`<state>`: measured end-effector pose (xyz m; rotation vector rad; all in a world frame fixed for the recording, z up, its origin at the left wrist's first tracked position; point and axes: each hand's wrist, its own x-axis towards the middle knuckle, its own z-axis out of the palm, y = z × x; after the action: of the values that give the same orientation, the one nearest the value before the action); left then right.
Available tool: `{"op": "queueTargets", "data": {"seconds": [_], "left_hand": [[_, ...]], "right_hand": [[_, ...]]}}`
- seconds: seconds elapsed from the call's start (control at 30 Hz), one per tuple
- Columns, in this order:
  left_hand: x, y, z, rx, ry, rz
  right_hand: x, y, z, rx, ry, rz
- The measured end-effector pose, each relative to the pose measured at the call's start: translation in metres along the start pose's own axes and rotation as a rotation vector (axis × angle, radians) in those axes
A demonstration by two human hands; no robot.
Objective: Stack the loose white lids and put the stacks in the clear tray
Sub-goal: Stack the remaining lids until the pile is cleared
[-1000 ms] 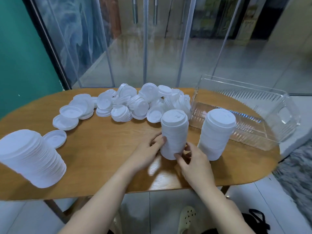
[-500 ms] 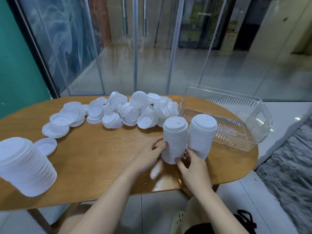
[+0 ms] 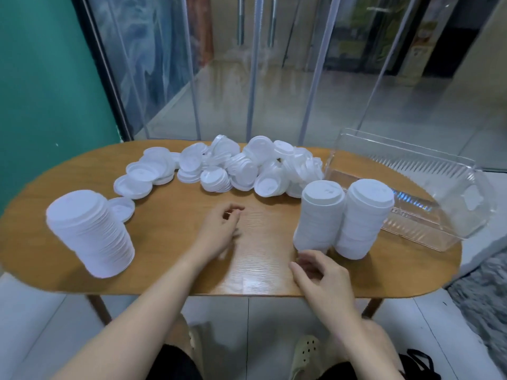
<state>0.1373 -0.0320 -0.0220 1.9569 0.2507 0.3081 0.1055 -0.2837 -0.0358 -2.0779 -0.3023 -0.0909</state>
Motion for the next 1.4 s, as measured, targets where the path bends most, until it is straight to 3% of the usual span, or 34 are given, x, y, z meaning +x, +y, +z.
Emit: {"op": "queueTargets", "data": {"seconds": [0.13, 0.23, 0.37, 0.5, 0.7, 1.0, 1.23, 1.4], "left_hand": [[0.018, -0.029, -0.025, 0.275, 0.077, 0.075], [0.044, -0.045, -0.031, 0.372, 0.146, 0.082], [0.085, -0.055, -0.033, 0.298, 0.324, -0.057], [0.124, -0.067, -0.032, 0.294, 0.362, -0.178], [0.150, -0.076, -0.031, 0.204, 0.358, -0.169], [0.069, -0.045, -0.058, 0.129, 0.427, -0.163], [-0.043, -0.053, -0.060, 0.302, 0.312, -0.233], [-0.061, -0.056, -0.052, 0.476, 0.234, -0.176]], "right_hand": [[0.021, -0.013, 0.046, 0.026, -0.193, -0.040], [0.054, -0.016, 0.073, -0.020, -0.238, -0.094], [0.103, -0.016, 0.102, -0.052, -0.315, -0.132], [0.138, -0.010, 0.124, -0.104, -0.346, -0.215], [0.152, -0.001, 0.132, -0.120, -0.376, -0.336], [0.152, -0.001, 0.126, -0.050, -0.378, -0.284], [0.144, -0.004, 0.127, -0.069, -0.346, -0.300], [0.136, -0.008, 0.129, -0.118, -0.365, -0.319]]}}
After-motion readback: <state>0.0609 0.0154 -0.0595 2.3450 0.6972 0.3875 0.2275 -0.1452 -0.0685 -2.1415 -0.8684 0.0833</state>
